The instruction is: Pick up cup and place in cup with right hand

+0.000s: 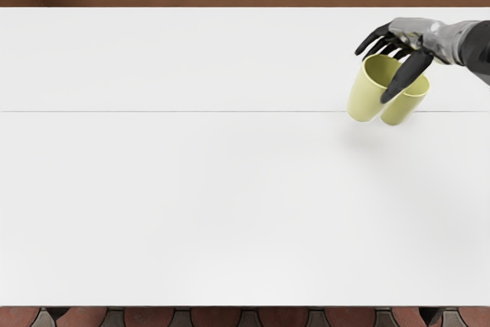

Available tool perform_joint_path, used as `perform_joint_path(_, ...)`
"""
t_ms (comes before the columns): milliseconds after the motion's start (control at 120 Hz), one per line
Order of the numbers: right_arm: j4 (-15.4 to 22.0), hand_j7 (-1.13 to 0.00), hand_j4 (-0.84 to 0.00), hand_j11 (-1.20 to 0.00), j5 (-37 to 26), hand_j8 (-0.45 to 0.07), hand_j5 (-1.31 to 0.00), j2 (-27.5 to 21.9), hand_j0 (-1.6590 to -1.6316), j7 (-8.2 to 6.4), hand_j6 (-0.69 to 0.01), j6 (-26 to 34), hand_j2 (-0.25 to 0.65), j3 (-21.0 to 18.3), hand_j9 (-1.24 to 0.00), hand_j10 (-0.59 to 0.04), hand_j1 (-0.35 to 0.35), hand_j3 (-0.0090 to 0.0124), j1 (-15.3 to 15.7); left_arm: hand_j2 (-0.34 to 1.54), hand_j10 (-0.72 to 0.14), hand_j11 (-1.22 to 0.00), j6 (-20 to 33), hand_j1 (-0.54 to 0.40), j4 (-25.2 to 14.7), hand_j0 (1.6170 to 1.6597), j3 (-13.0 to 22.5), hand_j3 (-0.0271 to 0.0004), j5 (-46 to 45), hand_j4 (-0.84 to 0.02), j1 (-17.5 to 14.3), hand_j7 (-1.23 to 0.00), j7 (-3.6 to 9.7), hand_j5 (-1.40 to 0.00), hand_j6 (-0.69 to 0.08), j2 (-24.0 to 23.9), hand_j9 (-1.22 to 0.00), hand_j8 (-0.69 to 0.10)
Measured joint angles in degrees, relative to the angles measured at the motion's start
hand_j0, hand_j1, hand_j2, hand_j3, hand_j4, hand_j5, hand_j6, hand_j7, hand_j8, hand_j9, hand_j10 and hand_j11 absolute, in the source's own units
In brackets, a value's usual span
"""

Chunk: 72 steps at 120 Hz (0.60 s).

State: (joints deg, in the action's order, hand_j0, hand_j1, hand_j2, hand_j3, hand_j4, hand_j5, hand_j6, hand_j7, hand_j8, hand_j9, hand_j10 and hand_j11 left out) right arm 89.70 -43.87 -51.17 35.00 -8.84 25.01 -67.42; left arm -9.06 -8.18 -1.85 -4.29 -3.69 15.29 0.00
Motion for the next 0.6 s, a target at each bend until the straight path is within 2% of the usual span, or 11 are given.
perform_joint_path(150, 0.17, -0.56, -0.426, -0.57, 4.66, -0.343, -0.57, -5.1, -1.6581, 0.0, -0.437, -2.79, 0.163, 0.41, -0.57, -0.382, 0.096, 0.001, -3.31, 0.0, 0.0, 0.0, -0.01, 0.349, -0.01, 1.6581, 0.0, 0.0, 0.01, 0.0, 0.0, 0.0, 0.0, 0.0, 0.0, 0.0, 0.0, 0.0)
perform_joint_path(267, 0.19, -0.56, -0.426, -0.57, 6.81, -0.352, -0.57, -8.43, -1.6581, 0.0, -0.45, -4.62, 0.189, 1.29, -0.57, -0.391, 0.097, 0.0, -4.74, 0.0, 0.0, 0.0, -0.01, 0.349, -0.01, 1.6581, 0.0, 0.0, 0.01, 0.0, 0.0, 0.0, 0.0, 0.0, 0.0, 0.0, 0.0, 0.0)
perform_joint_path(358, 0.15, -0.56, -0.423, -0.57, 7.39, -0.353, -0.57, -10.7, -1.6581, 0.0, -0.451, -5.42, 0.202, 1.55, -0.58, -0.387, 0.099, 0.0013, -5.35, 0.0, 0.0, 0.0, 0.0, 0.349, 0.0, 1.6581, 0.0, 0.0, 0.02, 0.0, 0.0, 0.0, 0.0, 0.0, 0.0, 0.0, 0.0, 0.0)
perform_joint_path(392, 0.08, -0.56, -0.423, -0.57, 7.48, -0.363, -0.57, -11.21, -1.6581, 0.0, -0.451, -5.57, 0.22, 1.6, -0.57, -0.394, 0.099, 0.0, -5.54, 0.0, 0.0, 0.0, -0.01, 0.349, 0.0, 1.6581, 0.0, 0.0, 0.03, 0.0, 0.0, 0.0, 0.0, 0.0, 0.0, 0.0, 0.0, 0.0)
perform_joint_path(458, -0.22, -0.56, -0.431, -0.57, 7.44, -0.385, -0.57, -11.84, -1.6581, -0.01, -0.449, -5.61, 0.247, 1.67, -0.57, -0.407, 0.097, 0.0, -5.81, 0.0, 0.0, 0.0, 0.0, 0.349, 0.0, 1.6581, 0.0, 0.0, 0.03, 0.0, 0.0, 0.0, 0.0, 0.0, 0.0, 0.0, 0.0, 0.0)
perform_joint_path(600, -1.65, -0.56, -0.437, -0.57, 7.04, -0.363, -0.56, -12.23, -1.6574, -0.01, -0.445, -5.36, 0.141, 1.7, -0.57, -0.379, 0.082, 0.0, -5.92, 0.0, 0.0, 0.0, -0.01, 0.349, 0.0, 1.6581, 0.0, -0.0001, 0.04, 0.0, 0.0, 0.0, 0.0, 0.0, 0.0, 0.0, 0.0, 0.0)
